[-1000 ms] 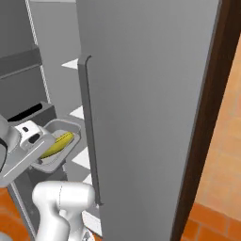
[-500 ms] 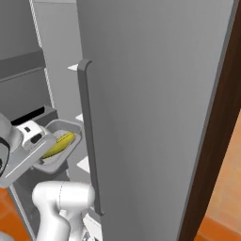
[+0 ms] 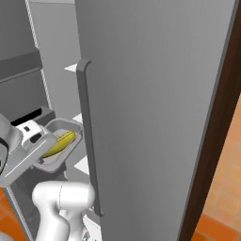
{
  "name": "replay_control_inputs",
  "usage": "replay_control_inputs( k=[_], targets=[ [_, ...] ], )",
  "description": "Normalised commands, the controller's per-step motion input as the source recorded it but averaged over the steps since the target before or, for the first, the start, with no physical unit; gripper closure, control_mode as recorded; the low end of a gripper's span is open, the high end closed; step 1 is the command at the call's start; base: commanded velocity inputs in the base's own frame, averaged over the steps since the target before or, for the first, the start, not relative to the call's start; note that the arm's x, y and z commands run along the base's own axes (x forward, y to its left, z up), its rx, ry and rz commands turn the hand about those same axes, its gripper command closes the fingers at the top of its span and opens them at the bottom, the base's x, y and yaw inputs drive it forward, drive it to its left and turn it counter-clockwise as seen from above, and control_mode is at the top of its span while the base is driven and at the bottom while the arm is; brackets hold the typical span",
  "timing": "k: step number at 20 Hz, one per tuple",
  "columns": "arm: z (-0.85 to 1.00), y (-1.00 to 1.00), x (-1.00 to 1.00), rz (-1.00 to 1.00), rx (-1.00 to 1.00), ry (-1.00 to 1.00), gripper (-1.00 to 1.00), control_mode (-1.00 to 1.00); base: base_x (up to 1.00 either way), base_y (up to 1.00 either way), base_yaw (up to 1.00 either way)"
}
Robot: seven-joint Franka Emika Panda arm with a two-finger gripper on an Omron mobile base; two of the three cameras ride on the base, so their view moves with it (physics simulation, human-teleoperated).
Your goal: Take the meat container that has the shrimp and place it on the second highest rack of the freezer. Then take the vegetable container that has the cucumber and garlic and place it on the highest rack of the freezer.
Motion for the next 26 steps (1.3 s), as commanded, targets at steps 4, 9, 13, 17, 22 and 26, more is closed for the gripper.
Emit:
replay_control_inputs(
  k=[4,9,13,17,22,26],
  targets=[
    [0.79,0.01,0.07,-0.02,0.00,-0.23,1.00,-1.00,0.00,0.00,0.00],
    [0.96,0.00,0.07,0.13,0.00,-0.34,1.00,-1.00,0.00,0.00,0.00],
    [0.99,0.21,0.36,0.22,0.00,-0.06,1.00,-1.00,0.00,0.00,0.00],
    [0.93,0.23,0.50,0.11,0.00,0.00,1.00,-1.00,0.00,0.00,0.00],
    [0.15,0.22,0.66,-0.10,-0.09,0.02,1.00,-1.00,0.00,0.00,0.00],
    [-0.28,-0.01,1.00,-0.18,-0.04,0.05,1.00,-1.00,0.00,0.00,0.00]
  ],
)
